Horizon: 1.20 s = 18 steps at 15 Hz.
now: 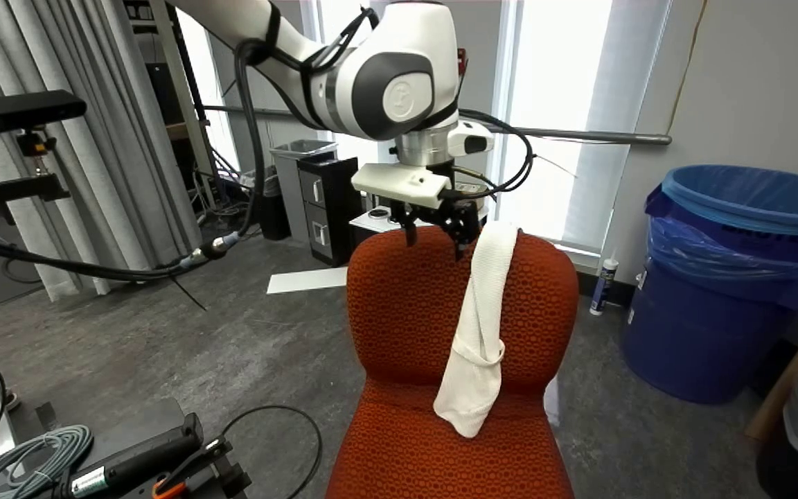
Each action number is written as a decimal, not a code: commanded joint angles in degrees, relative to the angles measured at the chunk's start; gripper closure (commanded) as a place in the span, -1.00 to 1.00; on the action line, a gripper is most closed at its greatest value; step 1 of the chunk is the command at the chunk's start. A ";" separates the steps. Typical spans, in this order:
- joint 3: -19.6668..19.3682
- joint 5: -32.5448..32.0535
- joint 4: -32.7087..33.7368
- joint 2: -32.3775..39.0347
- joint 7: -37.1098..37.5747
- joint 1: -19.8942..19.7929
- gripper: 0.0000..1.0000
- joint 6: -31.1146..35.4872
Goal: Pull the white fabric off the chair back
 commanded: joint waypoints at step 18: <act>-0.06 -5.99 26.18 30.54 4.11 1.90 -0.50 16.80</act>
